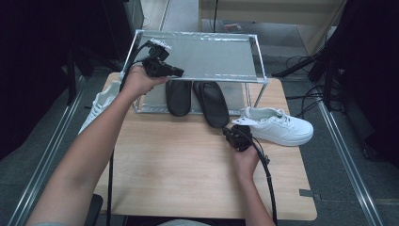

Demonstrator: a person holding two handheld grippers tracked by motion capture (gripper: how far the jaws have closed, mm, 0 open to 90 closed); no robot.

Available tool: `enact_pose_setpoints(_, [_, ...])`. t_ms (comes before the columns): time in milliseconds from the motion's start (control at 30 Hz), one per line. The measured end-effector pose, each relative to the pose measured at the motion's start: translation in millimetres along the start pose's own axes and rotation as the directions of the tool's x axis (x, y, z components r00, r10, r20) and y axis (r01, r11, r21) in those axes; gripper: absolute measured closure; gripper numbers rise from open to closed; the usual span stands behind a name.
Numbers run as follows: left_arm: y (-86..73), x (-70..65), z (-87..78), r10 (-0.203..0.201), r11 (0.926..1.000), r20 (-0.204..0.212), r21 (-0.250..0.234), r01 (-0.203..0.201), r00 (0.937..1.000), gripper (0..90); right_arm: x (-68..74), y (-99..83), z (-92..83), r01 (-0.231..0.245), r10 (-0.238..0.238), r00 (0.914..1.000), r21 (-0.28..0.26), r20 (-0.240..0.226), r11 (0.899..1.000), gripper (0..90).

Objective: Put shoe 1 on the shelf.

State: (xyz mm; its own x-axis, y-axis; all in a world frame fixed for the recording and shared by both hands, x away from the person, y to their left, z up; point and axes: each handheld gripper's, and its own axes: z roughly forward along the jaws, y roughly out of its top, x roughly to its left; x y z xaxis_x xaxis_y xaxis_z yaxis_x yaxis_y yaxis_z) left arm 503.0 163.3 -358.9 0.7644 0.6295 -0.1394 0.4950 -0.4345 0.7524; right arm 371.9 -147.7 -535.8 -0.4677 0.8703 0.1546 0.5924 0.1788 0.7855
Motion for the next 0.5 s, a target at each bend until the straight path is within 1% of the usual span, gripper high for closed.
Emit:
enact_pose_setpoints(200, [-0.2, -0.4, 0.0, 0.001, 1.0000, -0.004, -0.002, -0.001, 1.0000, 90.0, 13.3, 10.6, 18.0, 0.035, -0.034, 0.9992, 0.031, -0.022, 0.999, 90.0])
enact_pose_setpoints(333, [0.2, -0.2, 0.0, 0.003, 1.0000, -0.001, 0.001, -0.003, 1.0000, 90.0, 20.0, 19.2, 28.3, 0.047, -0.045, 0.9984, 0.048, -0.034, 0.998, 90.0])
enact_pose_setpoints(400, [0.3, -0.3, 0.0, 0.004, 1.0000, -0.002, 0.002, -0.004, 1.0000, 90.0, 21.9, 23.9, 33.7, 0.045, -0.042, 0.9978, 0.062, -0.051, 0.997, 90.0])
enact_pose_setpoints(433, [0.3, -0.4, 0.0, 0.007, 1.0000, -0.003, 0.001, -0.007, 1.0000, 90.0, 22.2, 25.6, 36.4, 0.036, -0.032, 0.9975, 0.064, -0.063, 0.997, 90.0])
enact_pose_setpoints(467, [0.3, -0.4, -0.1, 0.009, 1.0000, -0.004, 0.002, -0.009, 0.9999, 90.0, 23.0, 27.1, 38.9, 0.029, -0.025, 0.9974, 0.065, -0.067, 0.997, 90.0])
enact_pose_setpoints(500, [0.3, -0.6, -0.1, 0.010, 0.9999, -0.004, 0.002, -0.010, 0.9999, 90.0, 23.9, 28.5, 41.0, 0.035, -0.030, 0.9972, 0.068, -0.068, 0.997, 90.0])
